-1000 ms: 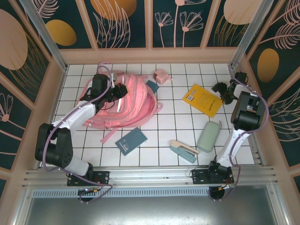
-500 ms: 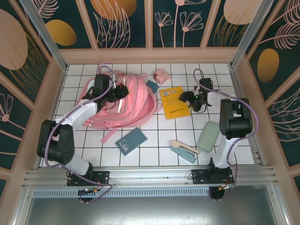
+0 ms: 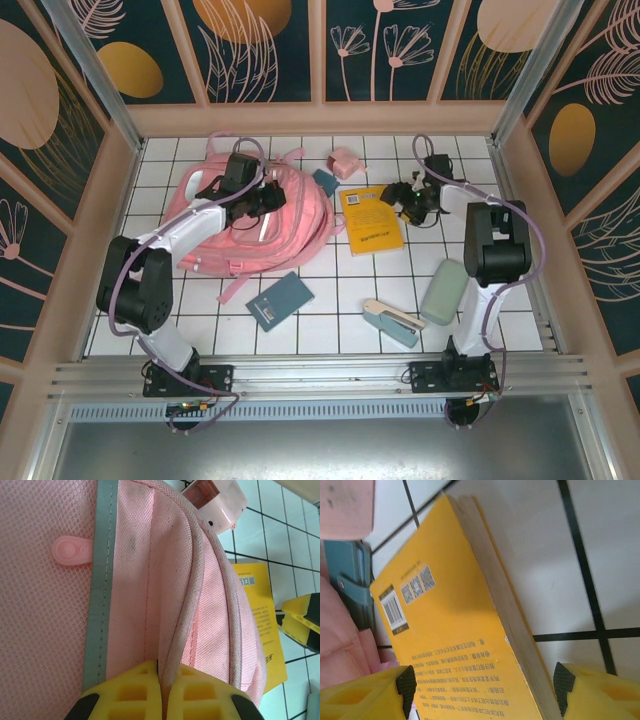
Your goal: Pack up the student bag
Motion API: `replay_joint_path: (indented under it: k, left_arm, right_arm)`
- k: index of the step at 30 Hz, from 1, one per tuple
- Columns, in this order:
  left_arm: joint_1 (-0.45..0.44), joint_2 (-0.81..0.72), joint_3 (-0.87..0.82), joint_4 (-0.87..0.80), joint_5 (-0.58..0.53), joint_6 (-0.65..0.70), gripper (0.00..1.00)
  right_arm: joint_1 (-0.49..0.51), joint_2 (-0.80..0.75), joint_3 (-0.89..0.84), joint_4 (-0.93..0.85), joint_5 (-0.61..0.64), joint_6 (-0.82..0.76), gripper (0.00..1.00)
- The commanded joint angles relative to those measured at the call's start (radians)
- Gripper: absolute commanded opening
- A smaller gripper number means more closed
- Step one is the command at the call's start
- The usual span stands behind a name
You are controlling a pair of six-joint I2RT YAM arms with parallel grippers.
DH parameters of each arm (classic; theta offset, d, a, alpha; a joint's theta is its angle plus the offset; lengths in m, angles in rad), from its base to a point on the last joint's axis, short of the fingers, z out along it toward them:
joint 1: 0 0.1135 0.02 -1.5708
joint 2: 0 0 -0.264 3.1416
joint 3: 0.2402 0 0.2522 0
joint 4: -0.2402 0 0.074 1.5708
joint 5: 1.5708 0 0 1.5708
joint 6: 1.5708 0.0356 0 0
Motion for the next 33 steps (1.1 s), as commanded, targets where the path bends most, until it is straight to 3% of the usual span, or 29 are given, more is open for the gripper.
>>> replay_joint_path:
  k: [1,16,27,33]
  left_arm:
    - [-0.023,0.048,0.05,-0.024,-0.026,0.01,0.03]
    - [-0.06,0.164,0.096,-0.04,-0.016,-0.004,0.02]
    - [-0.062,0.172,0.082,-0.028,0.0,-0.007,0.01]
    - [-0.061,0.171,0.08,-0.026,0.013,-0.007,0.0]
  right_arm:
    - [0.021,0.029,0.015,-0.002,-0.076,-0.012,0.75]
    - [0.067,-0.061,-0.133,0.274,-0.344,0.157,0.6]
    - [0.088,-0.096,-0.127,0.3,-0.368,0.179,0.4]
    - [0.118,-0.037,-0.104,0.309,-0.39,0.174,0.39]
